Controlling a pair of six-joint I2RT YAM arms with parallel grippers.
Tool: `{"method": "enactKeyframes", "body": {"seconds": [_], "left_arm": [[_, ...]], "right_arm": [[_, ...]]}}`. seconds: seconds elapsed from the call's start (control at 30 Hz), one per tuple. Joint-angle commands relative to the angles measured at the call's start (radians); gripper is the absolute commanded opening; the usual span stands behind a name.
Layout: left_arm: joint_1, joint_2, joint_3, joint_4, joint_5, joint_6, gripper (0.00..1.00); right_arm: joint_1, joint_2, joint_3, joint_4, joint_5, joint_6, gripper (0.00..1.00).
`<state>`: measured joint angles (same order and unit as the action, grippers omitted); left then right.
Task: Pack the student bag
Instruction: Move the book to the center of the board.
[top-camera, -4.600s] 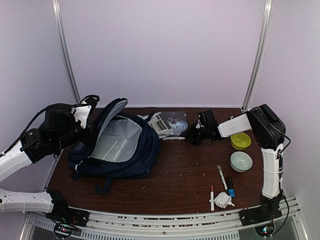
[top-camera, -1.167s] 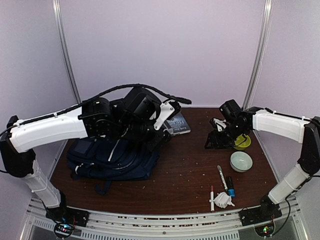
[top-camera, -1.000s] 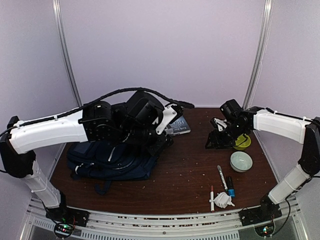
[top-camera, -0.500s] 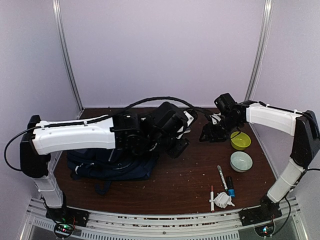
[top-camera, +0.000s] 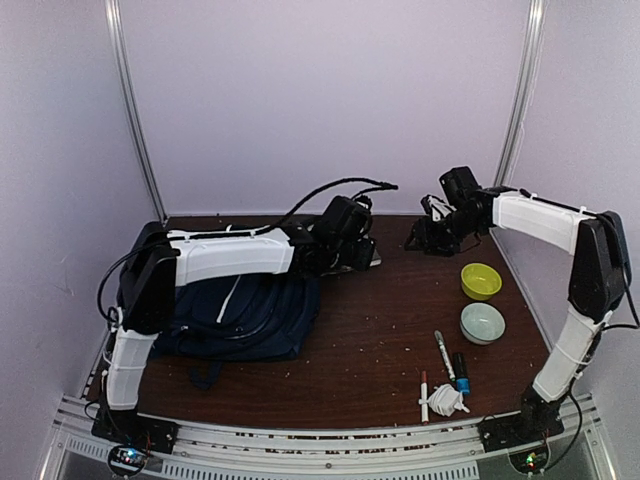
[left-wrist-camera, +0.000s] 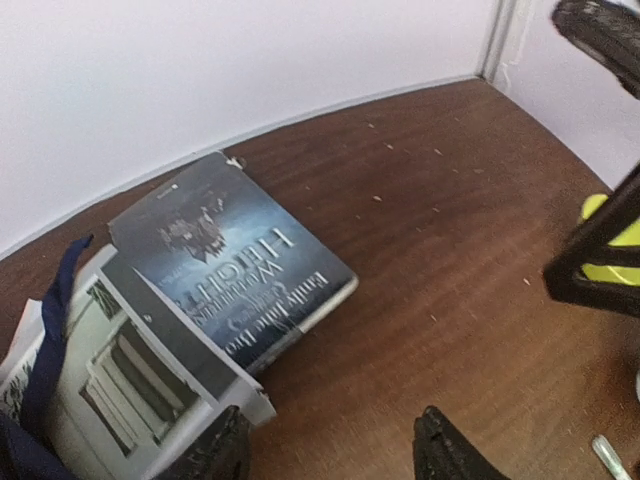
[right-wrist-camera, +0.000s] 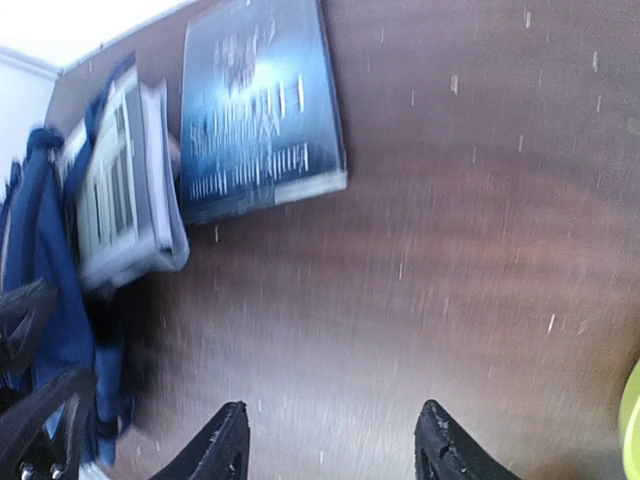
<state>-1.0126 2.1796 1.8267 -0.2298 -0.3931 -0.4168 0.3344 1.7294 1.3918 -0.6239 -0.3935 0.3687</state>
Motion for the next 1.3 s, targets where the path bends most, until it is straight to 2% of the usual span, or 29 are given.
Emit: {"method": "enactKeyframes", "body": {"seconds": [0.0,0.13,0.37,0.5,0.67,0.73,0.83,0.9,1.0,1.13,1.27], "left_arm": [[0.016,0.130,0.209,0.000,0.011,0.016,0.60],[0.074,0.228,0.323,-0.017,0.095,0.010,0.64],[0.142,0.401,0.566,-0.142,0.075,0.011,0.66],[0.147,0.411,0.532,-0.170,0.017,-0.018,0.68],[0.182,0.424,0.500,-0.243,-0.009,-0.106,0.66],[0.199,0.425,0.500,-0.293,-0.036,-0.134,0.63],[0.217,0.406,0.477,-0.386,-0.160,-0.162,0.59],[0.237,0.367,0.404,-0.400,-0.219,-0.182,0.51],[0.272,0.317,0.301,-0.383,-0.214,-0.171,0.48],[0.290,0.310,0.297,-0.388,-0.191,-0.135,0.50],[0.266,0.277,0.296,-0.355,-0.146,-0.101,0.48]], "right_arm": [[-0.005,0.097,0.146,0.013,0.044,0.001,0.57],[-0.006,0.195,0.270,0.023,0.053,0.018,0.57],[-0.010,0.441,0.539,0.004,0.030,0.062,0.57],[-0.011,0.565,0.662,0.013,-0.003,0.106,0.56],[-0.014,0.635,0.706,0.076,-0.043,0.162,0.56],[-0.015,0.658,0.714,0.095,-0.066,0.177,0.56],[-0.015,0.688,0.716,0.119,-0.119,0.201,0.55],[-0.014,0.707,0.715,0.123,-0.137,0.211,0.55],[-0.014,0.720,0.703,0.114,-0.107,0.206,0.55],[-0.009,0.734,0.703,0.083,-0.076,0.182,0.55],[0.014,0.727,0.712,0.038,-0.035,0.121,0.55]]}}
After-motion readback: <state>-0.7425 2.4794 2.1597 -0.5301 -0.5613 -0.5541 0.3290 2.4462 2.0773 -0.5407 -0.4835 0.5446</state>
